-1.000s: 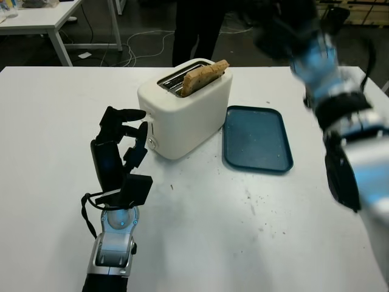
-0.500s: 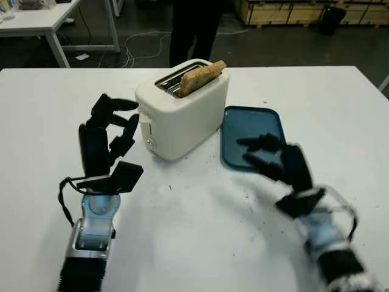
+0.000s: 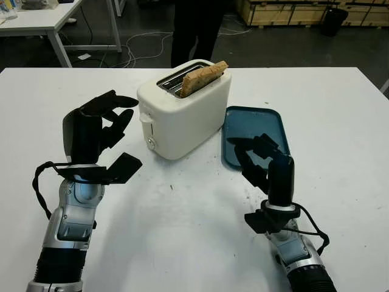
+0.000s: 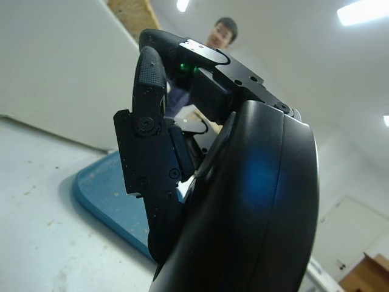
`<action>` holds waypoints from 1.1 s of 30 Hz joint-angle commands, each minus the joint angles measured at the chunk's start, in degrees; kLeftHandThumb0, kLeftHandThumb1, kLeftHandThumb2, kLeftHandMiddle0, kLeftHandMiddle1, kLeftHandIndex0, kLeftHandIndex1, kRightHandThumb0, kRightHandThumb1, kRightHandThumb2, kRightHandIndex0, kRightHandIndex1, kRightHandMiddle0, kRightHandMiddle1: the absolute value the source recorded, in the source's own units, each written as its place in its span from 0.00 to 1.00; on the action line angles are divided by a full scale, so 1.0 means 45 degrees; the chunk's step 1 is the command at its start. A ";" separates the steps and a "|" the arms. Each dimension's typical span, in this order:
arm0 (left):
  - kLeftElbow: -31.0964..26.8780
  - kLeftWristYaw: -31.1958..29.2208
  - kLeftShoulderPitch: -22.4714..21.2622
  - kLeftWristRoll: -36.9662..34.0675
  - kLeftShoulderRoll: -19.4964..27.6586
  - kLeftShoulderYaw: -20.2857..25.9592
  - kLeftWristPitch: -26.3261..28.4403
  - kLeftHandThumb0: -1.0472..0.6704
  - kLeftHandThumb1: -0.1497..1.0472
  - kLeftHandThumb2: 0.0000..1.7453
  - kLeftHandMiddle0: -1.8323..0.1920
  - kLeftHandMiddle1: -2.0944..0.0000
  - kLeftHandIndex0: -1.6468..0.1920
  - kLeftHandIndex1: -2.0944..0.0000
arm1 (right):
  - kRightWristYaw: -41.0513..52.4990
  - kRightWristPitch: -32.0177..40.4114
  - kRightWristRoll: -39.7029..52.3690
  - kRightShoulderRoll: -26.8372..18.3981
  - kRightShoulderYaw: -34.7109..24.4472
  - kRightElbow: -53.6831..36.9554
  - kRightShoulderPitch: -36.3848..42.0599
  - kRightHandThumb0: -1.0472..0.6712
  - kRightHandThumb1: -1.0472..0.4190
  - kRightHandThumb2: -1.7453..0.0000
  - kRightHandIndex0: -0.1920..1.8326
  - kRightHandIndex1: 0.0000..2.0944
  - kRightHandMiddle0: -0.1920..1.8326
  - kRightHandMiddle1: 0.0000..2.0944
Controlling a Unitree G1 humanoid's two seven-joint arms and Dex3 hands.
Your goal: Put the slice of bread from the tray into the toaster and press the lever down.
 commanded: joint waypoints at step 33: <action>0.1480 -0.3848 -0.2522 0.2519 0.3684 -0.2298 0.1283 0.48 0.88 0.11 0.51 0.18 0.35 0.97 | -0.0305 -0.0105 0.0411 0.0031 -0.0487 0.0261 -0.0592 0.38 0.09 0.83 0.52 0.63 0.54 0.32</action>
